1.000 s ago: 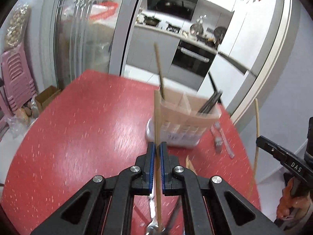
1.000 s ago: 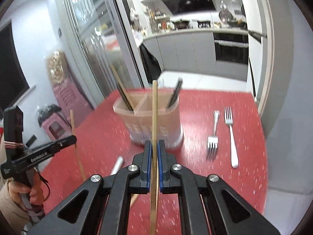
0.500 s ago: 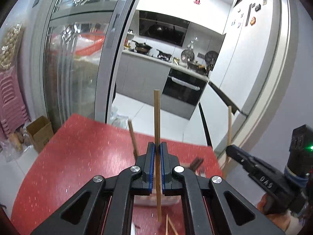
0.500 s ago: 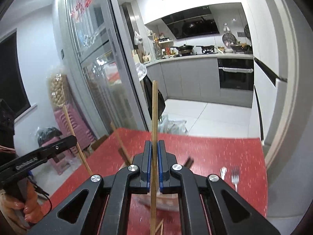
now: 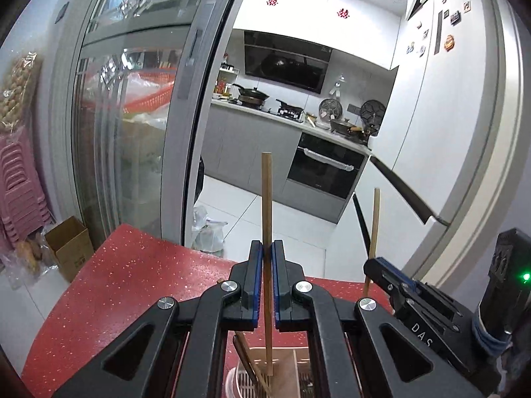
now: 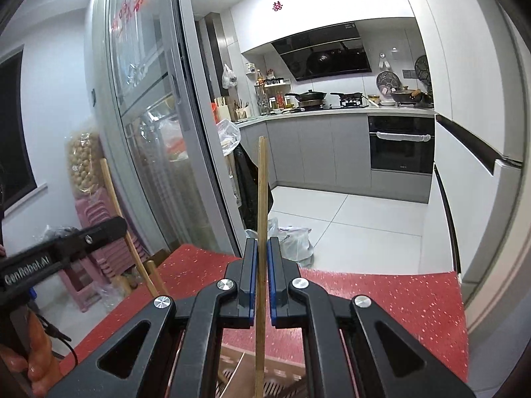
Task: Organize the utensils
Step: 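Lift and carry both wooden chopsticks over the beige holder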
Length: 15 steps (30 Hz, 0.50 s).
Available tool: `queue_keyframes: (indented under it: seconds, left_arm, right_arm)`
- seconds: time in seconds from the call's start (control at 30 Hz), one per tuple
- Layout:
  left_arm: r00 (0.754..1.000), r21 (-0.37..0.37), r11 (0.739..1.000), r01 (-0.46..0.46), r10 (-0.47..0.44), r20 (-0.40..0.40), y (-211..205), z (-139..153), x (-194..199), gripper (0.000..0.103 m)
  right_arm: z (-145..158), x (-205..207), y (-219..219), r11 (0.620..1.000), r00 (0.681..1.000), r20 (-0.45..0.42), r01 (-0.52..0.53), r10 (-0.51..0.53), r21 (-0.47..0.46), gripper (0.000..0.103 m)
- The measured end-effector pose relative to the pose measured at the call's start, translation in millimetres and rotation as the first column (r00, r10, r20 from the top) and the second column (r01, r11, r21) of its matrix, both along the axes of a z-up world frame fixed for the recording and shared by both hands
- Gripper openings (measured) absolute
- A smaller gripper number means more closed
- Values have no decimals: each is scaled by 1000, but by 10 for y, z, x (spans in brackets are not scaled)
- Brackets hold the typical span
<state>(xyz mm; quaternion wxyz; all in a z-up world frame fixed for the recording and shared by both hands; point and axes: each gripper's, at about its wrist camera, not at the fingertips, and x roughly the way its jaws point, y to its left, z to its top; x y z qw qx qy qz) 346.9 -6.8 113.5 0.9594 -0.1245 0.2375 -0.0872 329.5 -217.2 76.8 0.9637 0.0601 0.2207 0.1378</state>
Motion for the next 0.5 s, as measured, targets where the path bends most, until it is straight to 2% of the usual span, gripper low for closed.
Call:
queue_keyframes:
  seconds: [0.23, 0.5]
  left_arm:
    - [1000, 10, 1000, -6, 6, -30, -84, -376, 134, 28]
    - [999, 49, 999, 3, -1, -39, -193, -632, -57, 28]
  right_arm:
    - [-291, 139, 21, 1000, 1000, -13, -8, 8, -19, 6]
    - [-452, -28, -46, 999, 1000, -17, -14, 13, -52, 6]
